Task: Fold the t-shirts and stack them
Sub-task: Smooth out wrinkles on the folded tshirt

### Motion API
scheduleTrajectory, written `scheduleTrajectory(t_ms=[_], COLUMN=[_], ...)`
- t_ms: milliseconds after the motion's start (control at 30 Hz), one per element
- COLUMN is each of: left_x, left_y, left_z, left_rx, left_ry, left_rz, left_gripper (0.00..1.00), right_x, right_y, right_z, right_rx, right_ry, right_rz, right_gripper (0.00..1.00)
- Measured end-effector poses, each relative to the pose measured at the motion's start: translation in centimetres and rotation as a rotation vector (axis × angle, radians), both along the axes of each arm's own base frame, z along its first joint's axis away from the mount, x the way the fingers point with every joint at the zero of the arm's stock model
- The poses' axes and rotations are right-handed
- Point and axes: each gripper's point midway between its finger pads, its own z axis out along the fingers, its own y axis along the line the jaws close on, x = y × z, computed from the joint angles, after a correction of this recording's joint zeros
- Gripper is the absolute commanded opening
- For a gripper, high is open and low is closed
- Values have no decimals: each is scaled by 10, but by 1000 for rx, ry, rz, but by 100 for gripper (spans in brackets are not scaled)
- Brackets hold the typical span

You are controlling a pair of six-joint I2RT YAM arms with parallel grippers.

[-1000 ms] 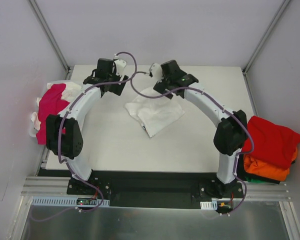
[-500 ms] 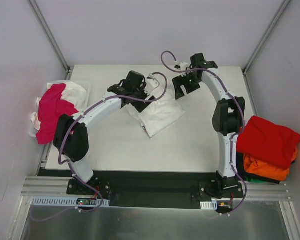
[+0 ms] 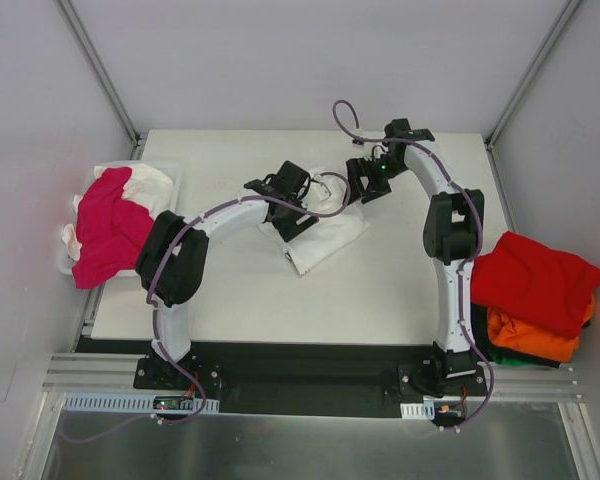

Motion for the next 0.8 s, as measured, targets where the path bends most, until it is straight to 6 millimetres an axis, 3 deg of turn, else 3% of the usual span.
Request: scheduleTrajectory(t_ms=[500, 800], left_x=[-10, -18], left_y=[3, 1], left_z=[-22, -35], left_rx=[45, 62], left_ry=[42, 69], left_rz=[-6, -17], left_gripper=[80, 80], right_x=[-3, -4], right_y=[11, 6], right_z=[-12, -15], right_rx=[98, 94], right_ry=[72, 72], right_rz=[9, 14], right_gripper=[96, 96])
